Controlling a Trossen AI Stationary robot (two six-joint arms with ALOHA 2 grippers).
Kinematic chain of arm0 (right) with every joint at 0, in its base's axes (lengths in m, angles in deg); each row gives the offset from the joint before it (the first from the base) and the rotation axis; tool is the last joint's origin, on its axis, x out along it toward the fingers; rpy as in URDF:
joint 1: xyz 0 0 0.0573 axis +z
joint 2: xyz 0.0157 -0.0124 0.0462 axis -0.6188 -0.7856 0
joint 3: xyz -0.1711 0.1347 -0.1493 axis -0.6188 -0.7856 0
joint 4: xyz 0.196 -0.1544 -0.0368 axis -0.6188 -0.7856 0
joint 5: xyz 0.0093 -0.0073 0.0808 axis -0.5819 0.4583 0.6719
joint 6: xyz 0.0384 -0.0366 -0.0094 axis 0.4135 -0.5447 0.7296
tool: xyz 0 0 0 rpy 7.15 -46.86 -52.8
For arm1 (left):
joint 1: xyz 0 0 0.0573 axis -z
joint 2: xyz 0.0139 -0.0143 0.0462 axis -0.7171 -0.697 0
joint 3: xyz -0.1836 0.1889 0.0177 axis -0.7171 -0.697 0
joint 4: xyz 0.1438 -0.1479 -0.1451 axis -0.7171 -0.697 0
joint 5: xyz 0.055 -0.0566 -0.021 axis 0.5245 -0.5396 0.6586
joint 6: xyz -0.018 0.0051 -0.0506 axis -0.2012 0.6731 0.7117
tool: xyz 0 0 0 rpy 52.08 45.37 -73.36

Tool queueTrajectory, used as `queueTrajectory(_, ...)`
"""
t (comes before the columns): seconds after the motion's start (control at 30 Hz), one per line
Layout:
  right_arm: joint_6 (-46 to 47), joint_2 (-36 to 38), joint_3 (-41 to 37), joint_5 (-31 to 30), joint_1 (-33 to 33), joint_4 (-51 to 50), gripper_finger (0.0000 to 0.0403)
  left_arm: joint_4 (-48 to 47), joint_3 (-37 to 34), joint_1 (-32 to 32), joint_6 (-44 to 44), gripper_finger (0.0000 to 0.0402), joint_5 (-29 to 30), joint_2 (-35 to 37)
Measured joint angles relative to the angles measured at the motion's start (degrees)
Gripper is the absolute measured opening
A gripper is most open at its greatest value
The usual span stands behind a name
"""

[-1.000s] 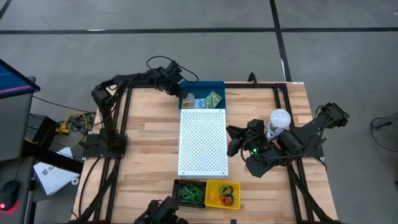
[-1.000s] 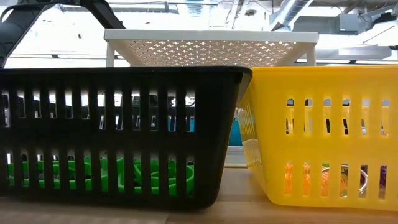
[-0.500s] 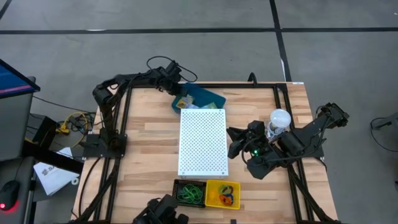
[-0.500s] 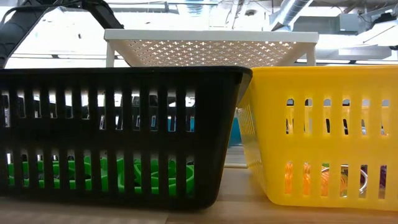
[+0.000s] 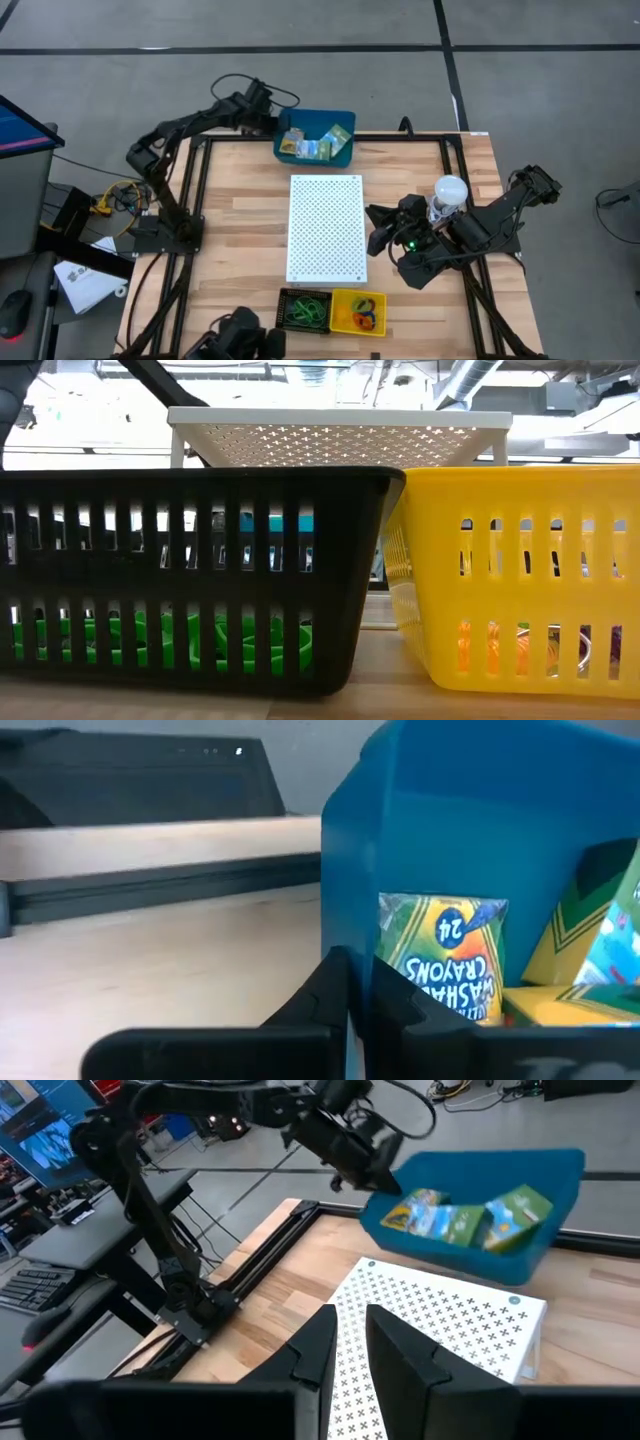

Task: Pick & Place Office Desk Supplies
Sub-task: Put the blue bin on the shelf

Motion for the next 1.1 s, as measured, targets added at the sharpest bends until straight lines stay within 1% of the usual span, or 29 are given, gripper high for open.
queueTrajectory(0.17,0.04,0.0,-0.01,0.0,0.0,-1.07,0.0056,-3.18,0.01,-1.59,0.57,0.0001,-0.59,4.95)
queueTrajectory(0.37,-1.13,0.27,-0.01,-0.2,0.0,-1.07,0.0056,-8.69,0.01,-2.28,1.22,0.0,1.19,11.66)
queueTrajectory(0.63,-1.79,0.31,-0.01,-0.85,0.0,-1.36,0.0056,-13.15,0.71,-1.93,7.18,0.0,3.06,19.24)
queueTrajectory(0.77,-2.97,0.31,0.0,-0.81,0.0,-1.4,0.0056,-16.71,5.05,-0.92,8.94,0.0,4.68,21.59)
queueTrajectory(0.93,-2.99,0.31,-0.01,-0.66,0.07,-2.72,0.0056,-27.3,13.12,1.48,9.53,0.0,7.69,21.82)
queueTrajectory(1.1,-2.99,0.31,0.0,-0.61,0.98,-3.71,0.0056,-36.85,17.85,3.58,13.05,0.0,9.05,21.58)
